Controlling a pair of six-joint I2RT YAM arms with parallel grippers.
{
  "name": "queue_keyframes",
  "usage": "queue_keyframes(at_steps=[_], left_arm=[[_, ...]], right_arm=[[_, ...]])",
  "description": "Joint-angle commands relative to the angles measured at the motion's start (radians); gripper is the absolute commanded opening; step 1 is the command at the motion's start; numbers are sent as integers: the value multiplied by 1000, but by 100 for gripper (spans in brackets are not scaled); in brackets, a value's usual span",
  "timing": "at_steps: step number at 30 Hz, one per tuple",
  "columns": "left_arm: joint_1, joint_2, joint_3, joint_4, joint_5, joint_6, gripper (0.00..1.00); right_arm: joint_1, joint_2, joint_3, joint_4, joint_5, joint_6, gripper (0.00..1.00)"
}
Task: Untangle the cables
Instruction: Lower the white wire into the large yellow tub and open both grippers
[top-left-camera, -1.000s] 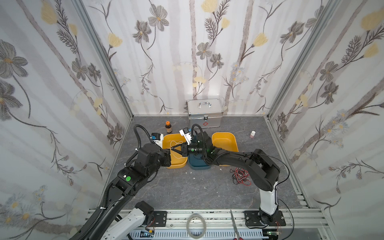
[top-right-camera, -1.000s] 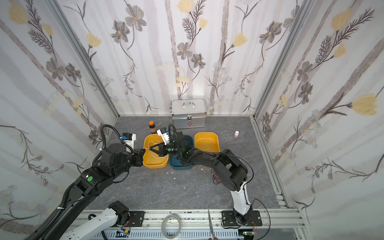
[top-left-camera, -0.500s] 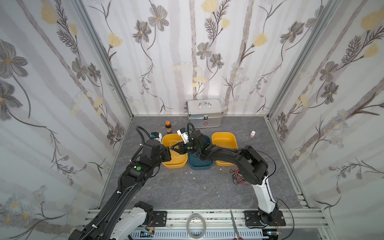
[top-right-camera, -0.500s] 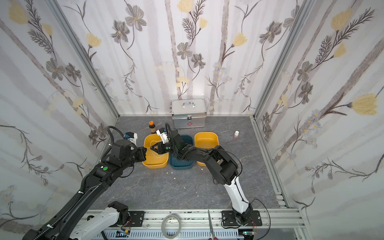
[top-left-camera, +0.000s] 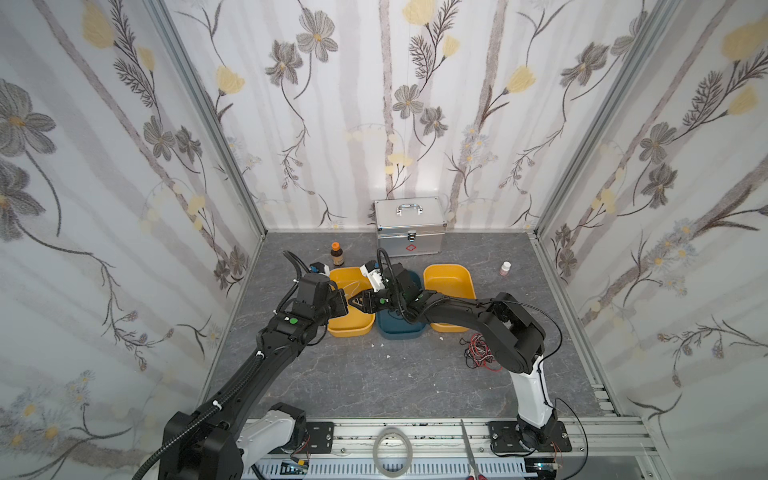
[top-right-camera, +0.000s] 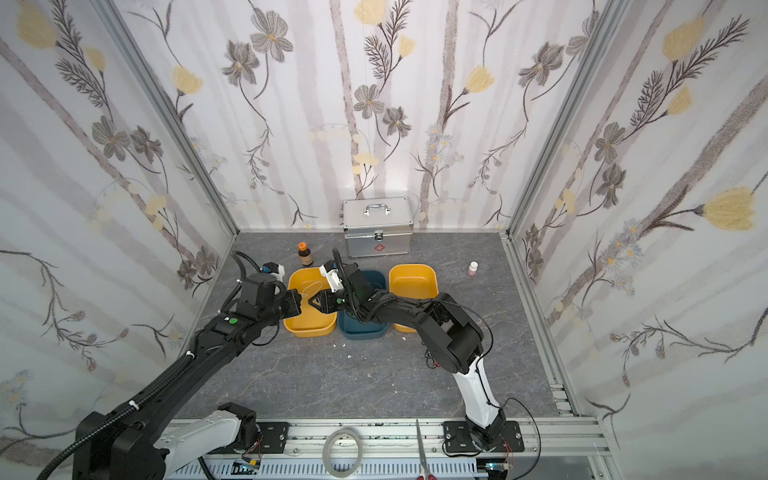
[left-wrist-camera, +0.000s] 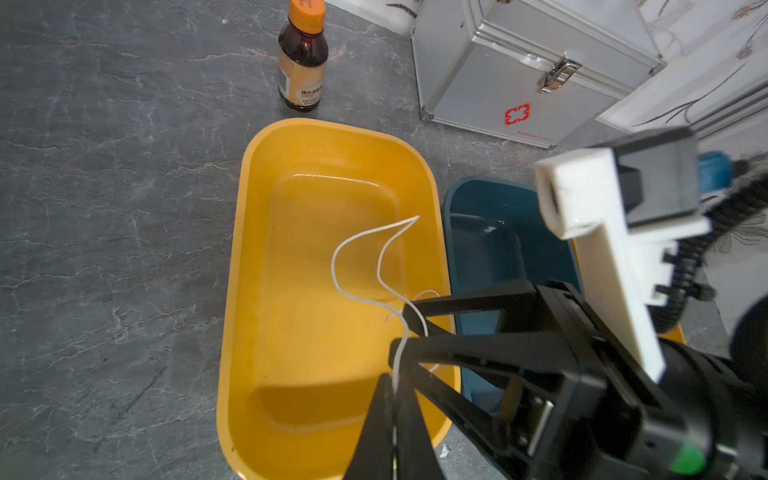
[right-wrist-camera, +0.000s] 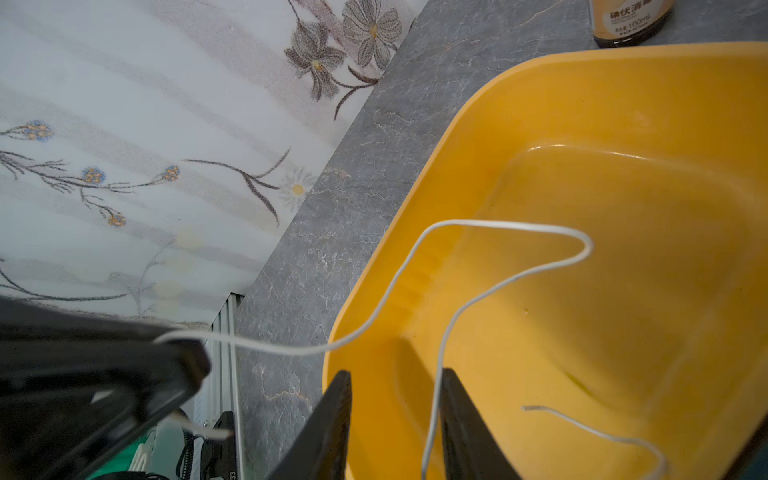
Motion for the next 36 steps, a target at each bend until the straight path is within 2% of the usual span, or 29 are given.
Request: queue_keyframes(at_steps=[1,8,15,20,28,31,35,36], left_arm=[[1,44,6,66,-28,-13,0],[4,141,17,105,-32,-13,0],[12,299,87,87,-43,1,0],[15,370,135,69,-57,2,23],[14,355,172,31,-78,28,54],[15,334,188,10,-72,41,60],[3,299,198,9,-9,40,63],[-6,291,202,9,3,42,63]], right_arm=[[0,-60,-34,-23,64,-35,39],[0,-196,-132,-71,136,-64,39],[-9,-370,-292,-60,195,-59,39],[-19,-512,-408,-77,247,-48,40],[-53,-683,-527,-178,328,-19,40],[-59,-753,-565,-225,385,-8,40],[-67,-852,-617,-281,456,22,41],[-101,-876,-649,-293,475,33,41]])
